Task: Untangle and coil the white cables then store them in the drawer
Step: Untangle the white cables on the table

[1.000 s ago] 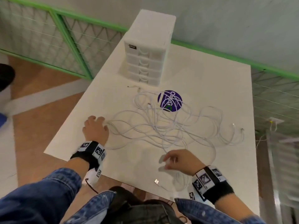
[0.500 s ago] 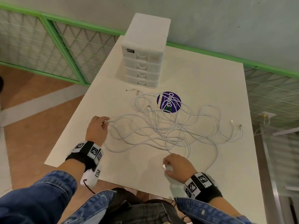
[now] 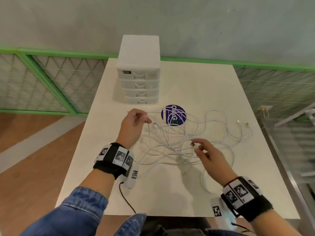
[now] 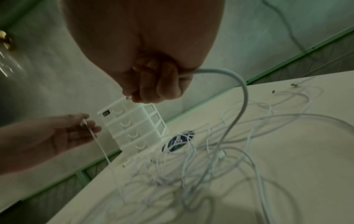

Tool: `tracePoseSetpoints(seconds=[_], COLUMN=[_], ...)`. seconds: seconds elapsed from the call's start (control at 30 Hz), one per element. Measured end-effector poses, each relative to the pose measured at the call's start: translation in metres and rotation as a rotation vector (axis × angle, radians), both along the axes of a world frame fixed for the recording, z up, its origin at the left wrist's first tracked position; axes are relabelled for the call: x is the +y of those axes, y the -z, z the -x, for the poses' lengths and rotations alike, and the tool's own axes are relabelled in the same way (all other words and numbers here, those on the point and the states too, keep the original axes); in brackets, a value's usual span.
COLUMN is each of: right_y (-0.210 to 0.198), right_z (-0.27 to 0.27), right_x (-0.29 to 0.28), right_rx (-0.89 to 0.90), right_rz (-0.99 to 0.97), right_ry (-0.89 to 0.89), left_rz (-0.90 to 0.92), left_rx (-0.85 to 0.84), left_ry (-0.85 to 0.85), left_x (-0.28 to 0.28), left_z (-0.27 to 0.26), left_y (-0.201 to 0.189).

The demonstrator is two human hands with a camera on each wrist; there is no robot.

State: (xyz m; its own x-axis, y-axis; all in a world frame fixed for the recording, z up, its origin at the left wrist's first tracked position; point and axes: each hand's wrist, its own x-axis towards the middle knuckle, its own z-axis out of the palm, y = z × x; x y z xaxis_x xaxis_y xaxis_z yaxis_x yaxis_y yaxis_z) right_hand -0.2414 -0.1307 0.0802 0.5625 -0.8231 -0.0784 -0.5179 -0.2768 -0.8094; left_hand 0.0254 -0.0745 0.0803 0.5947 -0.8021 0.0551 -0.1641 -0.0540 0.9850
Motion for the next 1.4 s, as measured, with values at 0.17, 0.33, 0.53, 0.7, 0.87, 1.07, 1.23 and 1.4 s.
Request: tracePoseSetpoints(seconds=[0.17,0.33,0.53,0.7,0.87,1.07,1.23,1.4], right_y=[-0.018,-0.006,0.012,0.030,0.047,0.047,0.067,0.074], right_z=[-0.010,-0.004,0.025,0.038,0.045,0.078,0.107,0.102], right_x=[-0.034,-0.071,-0.108,-0.136,-0.152,-0.179,-0.195,-0.198], right_rx=[-0.031,0.026,0.206,0.259,0.318,0.208,0.386,0.315], right_rz=[0.011,-0.067,-0.098,-0.166,-0.192,-0.261,-0.427,-0.337], right_ry=[0.147,0.345,0.527,0.560,0.588,0.985,0.866,0.875], left_rz=[-0.314,-0.715,-0.960,-1.049,-0.965,-0.838,-0.799,-0.729], left_rx=[-0.015,-0.157,-0.356,-0.311,-0.182,-0.045,-0.047,-0.067], left_ry=[-0.033,0.056,0.219,0.117,0.044,-0.045,-0.058,-0.079], left_x=[-0.034,-0.070,-0.093,-0.097,-0.102,-0.101,-0.100,-0.098], left_z=[0.013,0.021,0.022,0.017,0.019,0.026,0.042,0.055], left_y=[0.021,0.040,0.051,0.066,0.076,0.070,0.063,0.058])
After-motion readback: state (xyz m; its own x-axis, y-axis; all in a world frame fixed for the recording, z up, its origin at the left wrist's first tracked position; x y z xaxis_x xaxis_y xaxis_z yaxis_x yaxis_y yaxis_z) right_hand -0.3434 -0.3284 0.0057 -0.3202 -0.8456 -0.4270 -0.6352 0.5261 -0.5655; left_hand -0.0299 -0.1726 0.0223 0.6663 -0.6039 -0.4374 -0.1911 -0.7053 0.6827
